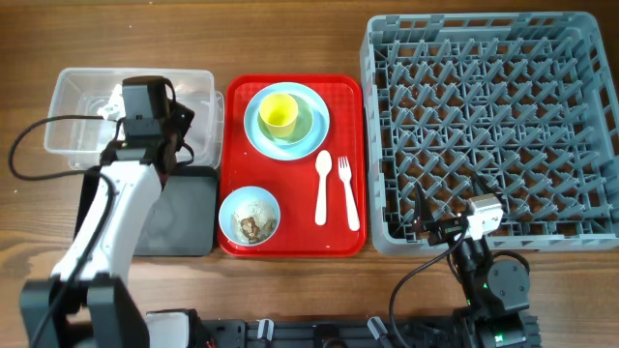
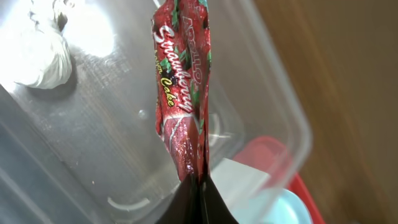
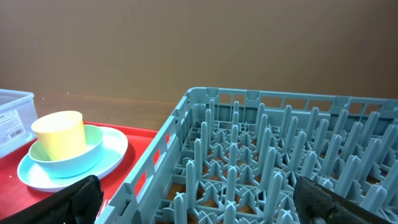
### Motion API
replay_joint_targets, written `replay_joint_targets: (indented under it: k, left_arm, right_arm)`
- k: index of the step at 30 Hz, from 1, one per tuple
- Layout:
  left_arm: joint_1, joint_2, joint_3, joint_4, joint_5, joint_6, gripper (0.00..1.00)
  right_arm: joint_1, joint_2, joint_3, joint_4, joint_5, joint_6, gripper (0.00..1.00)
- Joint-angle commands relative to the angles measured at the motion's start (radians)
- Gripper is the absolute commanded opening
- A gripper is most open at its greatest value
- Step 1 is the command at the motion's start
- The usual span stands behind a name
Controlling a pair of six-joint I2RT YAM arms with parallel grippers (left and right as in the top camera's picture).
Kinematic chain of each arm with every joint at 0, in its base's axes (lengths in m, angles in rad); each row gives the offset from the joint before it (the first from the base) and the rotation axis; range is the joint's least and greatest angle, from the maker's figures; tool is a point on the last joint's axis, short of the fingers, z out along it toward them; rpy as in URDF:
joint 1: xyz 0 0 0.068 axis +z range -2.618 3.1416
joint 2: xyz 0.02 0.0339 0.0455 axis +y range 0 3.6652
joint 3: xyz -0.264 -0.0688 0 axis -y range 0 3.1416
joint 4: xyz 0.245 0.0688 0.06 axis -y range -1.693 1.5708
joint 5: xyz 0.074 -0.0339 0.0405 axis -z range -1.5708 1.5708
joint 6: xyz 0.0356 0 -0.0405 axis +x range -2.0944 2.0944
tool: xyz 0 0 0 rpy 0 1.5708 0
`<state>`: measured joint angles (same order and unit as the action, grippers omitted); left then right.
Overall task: Sort waste into correct bins and load items into the dishwasher rack
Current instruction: 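Carry the wrapper to the clear bin and release it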
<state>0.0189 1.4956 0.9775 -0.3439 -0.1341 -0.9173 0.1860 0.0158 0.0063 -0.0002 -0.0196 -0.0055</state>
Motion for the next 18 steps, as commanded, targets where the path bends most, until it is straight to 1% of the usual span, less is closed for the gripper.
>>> replay_joint_targets:
  k: [1, 2, 5, 7, 8, 12, 18]
  left_arm:
    - [0.013, 0.063, 0.011, 0.032, -0.015, 0.035, 0.06]
    - [0.013, 0.063, 0.011, 0.048, -0.018, 0.055, 0.11]
    - [0.013, 0.062, 0.011, 0.06, -0.017, 0.06, 0.26]
    - [0.013, 0.062, 0.011, 0.066, -0.017, 0.09, 0.47]
    - [0.013, 0.06, 0.011, 0.068, -0.017, 0.107, 0.51]
    - [0.013, 0.027, 0.019, 0.07, -0.017, 0.163, 0.6]
    - [0.011, -0.107, 0.024, 0.029, -0.005, 0.178, 0.61]
  right_arm:
    - [-0.004, -0.002, -0.001, 0.005, -0.004, -0.006, 1.0]
    - [-0.004, -0.002, -0.001, 0.005, -0.004, -0.006, 1.0]
    - [-0.004, -0.002, -0.001, 0.005, -0.004, -0.006, 1.0]
    - [-0.004, -0.002, -0.001, 0.005, -0.004, -0.006, 1.0]
    - [-0.004, -0.002, -0.001, 0.005, -0.004, -0.006, 1.0]
    - [-0.004, -0.002, -0.001, 0.005, -0.004, -0.006, 1.0]
    - [-0.004, -0.002, -0.001, 0.005, -0.004, -0.006, 1.0]
